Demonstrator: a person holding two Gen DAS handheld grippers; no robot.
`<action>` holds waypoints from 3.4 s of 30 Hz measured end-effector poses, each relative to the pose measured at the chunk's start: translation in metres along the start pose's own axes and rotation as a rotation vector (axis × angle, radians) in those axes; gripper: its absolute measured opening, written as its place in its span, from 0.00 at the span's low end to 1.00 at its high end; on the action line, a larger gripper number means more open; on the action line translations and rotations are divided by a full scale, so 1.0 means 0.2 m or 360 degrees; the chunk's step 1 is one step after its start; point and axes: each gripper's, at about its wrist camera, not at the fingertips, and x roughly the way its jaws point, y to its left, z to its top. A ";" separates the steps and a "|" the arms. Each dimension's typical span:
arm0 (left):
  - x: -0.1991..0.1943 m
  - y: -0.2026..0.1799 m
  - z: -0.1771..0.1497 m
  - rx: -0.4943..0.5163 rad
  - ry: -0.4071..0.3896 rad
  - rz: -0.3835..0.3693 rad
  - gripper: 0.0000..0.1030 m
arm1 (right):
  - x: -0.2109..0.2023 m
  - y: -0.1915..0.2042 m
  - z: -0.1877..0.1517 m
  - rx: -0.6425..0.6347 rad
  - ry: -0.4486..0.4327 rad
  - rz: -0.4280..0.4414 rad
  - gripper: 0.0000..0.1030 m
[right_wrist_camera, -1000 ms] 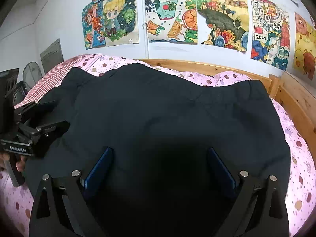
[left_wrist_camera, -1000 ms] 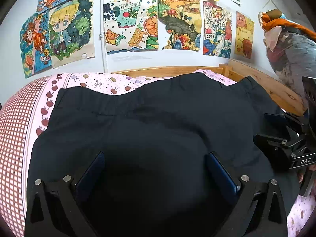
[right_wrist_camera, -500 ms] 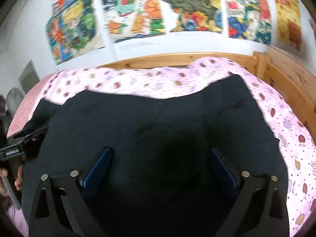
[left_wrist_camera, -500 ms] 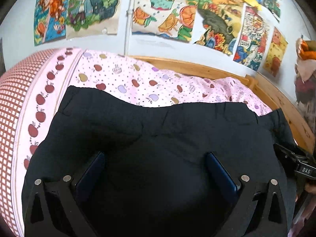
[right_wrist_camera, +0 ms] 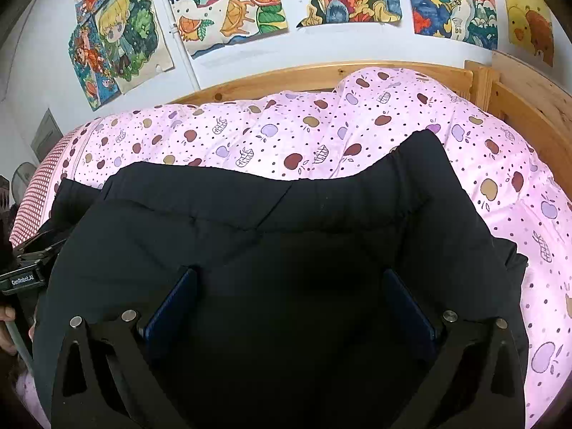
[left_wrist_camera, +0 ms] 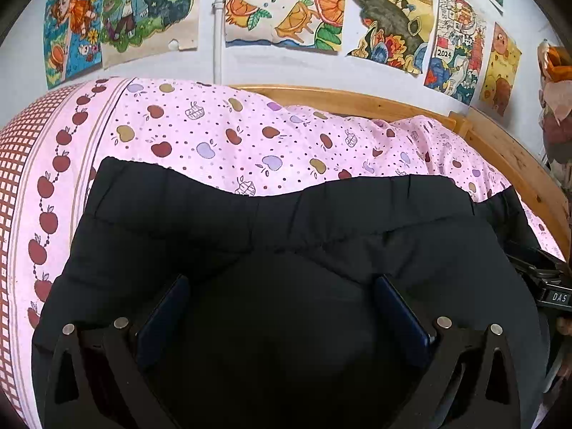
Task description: Fold large clothes
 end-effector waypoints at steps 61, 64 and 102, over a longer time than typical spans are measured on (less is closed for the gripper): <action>-0.37 0.69 -0.30 -0.0401 0.0074 -0.0255 1.00 | -0.37 -0.46 -0.29 0.0006 -0.0065 -0.0050 0.98; -0.33 0.69 -0.30 -0.0378 0.0092 -0.0284 1.00 | -0.30 -0.47 -0.28 0.0004 0.0011 0.0037 0.98; -0.05 0.66 -0.26 -0.0268 0.0358 -0.0813 1.00 | -0.02 -0.42 -0.30 0.0077 0.0185 0.0606 0.99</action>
